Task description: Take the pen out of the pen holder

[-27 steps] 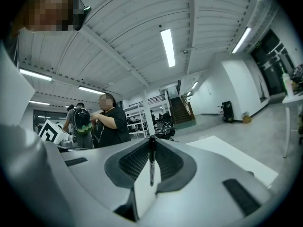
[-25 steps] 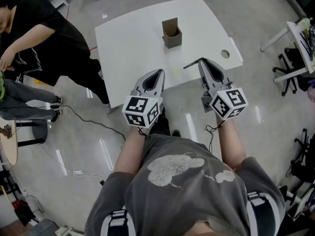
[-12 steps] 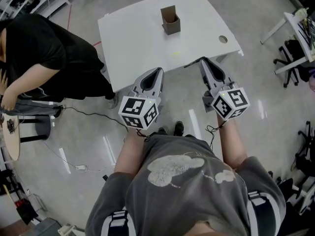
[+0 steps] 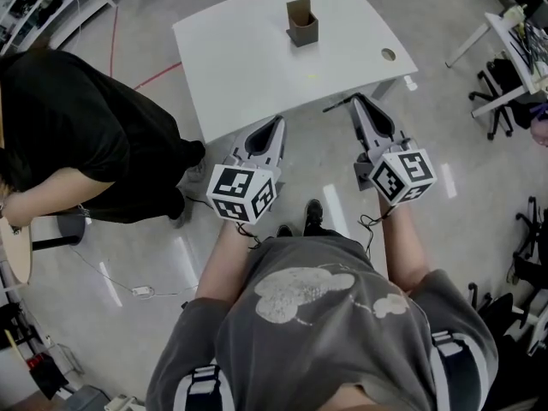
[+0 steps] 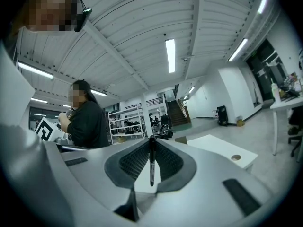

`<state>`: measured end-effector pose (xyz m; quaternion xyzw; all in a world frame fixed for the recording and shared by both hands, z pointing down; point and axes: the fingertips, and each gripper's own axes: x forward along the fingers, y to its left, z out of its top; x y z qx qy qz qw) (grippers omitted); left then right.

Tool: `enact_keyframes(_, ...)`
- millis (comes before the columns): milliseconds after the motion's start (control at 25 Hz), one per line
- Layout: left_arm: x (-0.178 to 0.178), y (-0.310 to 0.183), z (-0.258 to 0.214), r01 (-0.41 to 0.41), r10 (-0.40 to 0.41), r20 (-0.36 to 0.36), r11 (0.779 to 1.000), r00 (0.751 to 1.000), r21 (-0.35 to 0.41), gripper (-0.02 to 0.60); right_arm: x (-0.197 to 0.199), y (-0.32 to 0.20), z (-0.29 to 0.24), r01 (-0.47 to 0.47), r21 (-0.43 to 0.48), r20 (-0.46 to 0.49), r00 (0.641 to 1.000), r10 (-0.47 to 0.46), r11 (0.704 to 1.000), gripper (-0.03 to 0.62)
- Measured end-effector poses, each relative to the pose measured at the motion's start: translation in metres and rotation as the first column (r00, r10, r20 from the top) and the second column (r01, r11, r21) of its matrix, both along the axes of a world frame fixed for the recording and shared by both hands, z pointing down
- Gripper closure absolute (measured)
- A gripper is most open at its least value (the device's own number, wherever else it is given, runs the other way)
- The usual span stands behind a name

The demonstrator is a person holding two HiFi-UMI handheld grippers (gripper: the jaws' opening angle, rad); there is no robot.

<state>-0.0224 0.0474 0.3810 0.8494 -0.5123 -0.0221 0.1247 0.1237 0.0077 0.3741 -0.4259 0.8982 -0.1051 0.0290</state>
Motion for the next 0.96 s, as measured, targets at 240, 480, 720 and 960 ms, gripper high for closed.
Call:
enact_keyframes(240,-0.012,0.023,-0.001,-0.021,0.021,-0.009,1.0,1.0,-0.001,0.572,-0.013,0.028,0.0,-0.013,0.003,-0.028,1.0,0.014,1.0,0.547)
enact_keyframes(480,-0.014,0.038,-0.001,-0.053,0.053,-0.012,0.999,0.999,0.002,0.572,-0.018,0.048,0.0,-0.039,0.003,-0.033,0.999,0.039,0.999,0.548)
enact_keyframes(720,-0.019,0.051,0.002,-0.075,0.075,-0.02,0.997,0.997,-0.002,0.572,-0.025,0.066,0.004,-0.056,-0.007,-0.044,0.997,0.056,0.998,0.548)
enact_keyframes(960,-0.025,0.056,0.002,-0.09,0.09,-0.029,0.996,0.996,0.003,0.572,-0.031,0.075,0.006,-0.073,-0.006,-0.056,0.996,0.072,0.997,0.548)
